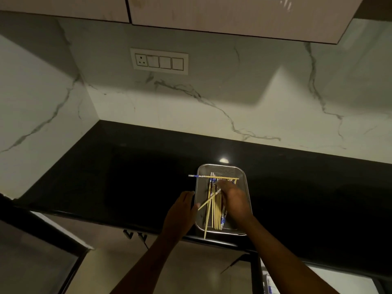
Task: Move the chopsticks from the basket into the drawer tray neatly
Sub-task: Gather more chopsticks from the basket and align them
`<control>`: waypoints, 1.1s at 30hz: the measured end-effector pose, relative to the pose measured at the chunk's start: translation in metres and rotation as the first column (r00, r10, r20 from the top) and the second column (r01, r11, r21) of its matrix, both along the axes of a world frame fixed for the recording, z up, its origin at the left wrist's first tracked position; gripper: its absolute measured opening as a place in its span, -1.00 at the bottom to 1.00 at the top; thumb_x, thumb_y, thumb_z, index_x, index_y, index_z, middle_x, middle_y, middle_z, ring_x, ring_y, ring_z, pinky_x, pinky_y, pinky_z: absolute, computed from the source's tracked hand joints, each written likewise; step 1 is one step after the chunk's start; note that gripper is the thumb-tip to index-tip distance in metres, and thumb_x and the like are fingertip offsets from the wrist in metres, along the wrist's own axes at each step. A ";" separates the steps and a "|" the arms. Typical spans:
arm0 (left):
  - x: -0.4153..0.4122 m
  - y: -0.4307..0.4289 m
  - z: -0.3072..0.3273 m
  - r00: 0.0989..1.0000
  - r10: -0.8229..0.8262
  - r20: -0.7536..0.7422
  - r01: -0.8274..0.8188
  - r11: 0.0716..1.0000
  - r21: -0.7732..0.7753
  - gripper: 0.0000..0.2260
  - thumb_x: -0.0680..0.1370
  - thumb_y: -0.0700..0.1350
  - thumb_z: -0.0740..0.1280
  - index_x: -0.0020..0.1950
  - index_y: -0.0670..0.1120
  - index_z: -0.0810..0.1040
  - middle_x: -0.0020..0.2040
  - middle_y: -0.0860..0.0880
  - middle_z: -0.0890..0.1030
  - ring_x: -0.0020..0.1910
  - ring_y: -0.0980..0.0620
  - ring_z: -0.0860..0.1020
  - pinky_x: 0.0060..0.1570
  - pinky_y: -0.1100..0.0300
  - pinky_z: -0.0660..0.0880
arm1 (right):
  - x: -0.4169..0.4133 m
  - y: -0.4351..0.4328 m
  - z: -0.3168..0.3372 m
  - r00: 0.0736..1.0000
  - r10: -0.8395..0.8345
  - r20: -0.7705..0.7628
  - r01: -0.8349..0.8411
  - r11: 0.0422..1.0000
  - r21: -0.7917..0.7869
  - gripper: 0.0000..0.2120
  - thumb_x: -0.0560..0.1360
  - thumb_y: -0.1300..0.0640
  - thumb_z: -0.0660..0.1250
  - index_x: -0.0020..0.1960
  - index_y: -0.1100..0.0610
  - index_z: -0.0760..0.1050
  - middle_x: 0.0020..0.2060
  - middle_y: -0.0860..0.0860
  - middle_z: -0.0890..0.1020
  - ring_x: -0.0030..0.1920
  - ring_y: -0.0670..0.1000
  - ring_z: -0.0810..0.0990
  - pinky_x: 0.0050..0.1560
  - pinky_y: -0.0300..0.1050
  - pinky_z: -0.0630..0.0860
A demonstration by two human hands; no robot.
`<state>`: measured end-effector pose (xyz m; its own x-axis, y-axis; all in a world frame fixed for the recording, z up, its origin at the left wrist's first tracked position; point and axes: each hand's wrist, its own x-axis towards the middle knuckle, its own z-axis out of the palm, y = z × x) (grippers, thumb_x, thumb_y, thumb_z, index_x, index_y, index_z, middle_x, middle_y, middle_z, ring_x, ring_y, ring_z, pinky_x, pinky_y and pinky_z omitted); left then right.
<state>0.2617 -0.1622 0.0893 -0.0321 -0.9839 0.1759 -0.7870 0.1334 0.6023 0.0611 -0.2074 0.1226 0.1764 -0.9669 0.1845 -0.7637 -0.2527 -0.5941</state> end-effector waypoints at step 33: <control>-0.014 0.020 0.066 0.782 0.286 -0.553 -0.003 0.889 0.457 -0.81 0.69 -0.19 0.16 0.16 -0.20 0.53 -0.21 -0.11 0.55 -0.36 0.08 0.47 -0.39 0.28 0.38 | 0.048 0.052 0.009 0.899 -0.424 0.106 0.237 0.678 0.696 -0.72 0.49 0.13 0.40 0.10 0.29 0.61 -0.01 0.19 0.69 0.01 0.16 0.68 0.00 -0.02 0.61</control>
